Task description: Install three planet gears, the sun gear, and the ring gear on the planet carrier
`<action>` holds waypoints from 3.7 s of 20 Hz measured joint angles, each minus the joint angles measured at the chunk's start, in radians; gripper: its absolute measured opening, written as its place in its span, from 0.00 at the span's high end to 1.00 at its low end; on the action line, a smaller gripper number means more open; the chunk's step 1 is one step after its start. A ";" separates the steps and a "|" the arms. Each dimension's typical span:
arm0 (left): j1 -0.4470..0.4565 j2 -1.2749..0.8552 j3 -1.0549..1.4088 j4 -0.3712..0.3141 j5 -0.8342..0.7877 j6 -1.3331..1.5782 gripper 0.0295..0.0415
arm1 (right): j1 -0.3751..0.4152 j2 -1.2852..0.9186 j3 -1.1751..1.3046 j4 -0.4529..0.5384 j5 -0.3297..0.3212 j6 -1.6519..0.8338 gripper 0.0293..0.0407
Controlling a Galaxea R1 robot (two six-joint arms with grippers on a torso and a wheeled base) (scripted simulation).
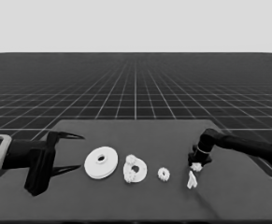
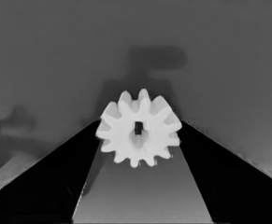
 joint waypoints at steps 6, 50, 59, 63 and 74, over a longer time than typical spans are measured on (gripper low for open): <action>0.000 0.000 0.000 0.000 0.000 0.000 0.25 | 0.000 0.000 0.000 0.000 0.000 0.000 0.84; 0.000 0.000 0.000 0.000 0.000 0.000 0.25 | 0.128 0.576 0.068 0.011 -0.227 0.619 0.19; 0.000 0.000 0.000 0.000 0.000 0.000 0.25 | 0.189 0.451 0.247 0.069 -0.244 0.658 0.19; 0.000 0.000 0.000 0.000 0.000 0.000 0.25 | 0.195 0.277 0.391 0.075 -0.243 0.641 0.19; 0.000 0.000 0.000 0.000 0.000 0.000 0.25 | -0.012 0.292 0.288 -0.121 -0.172 0.568 0.19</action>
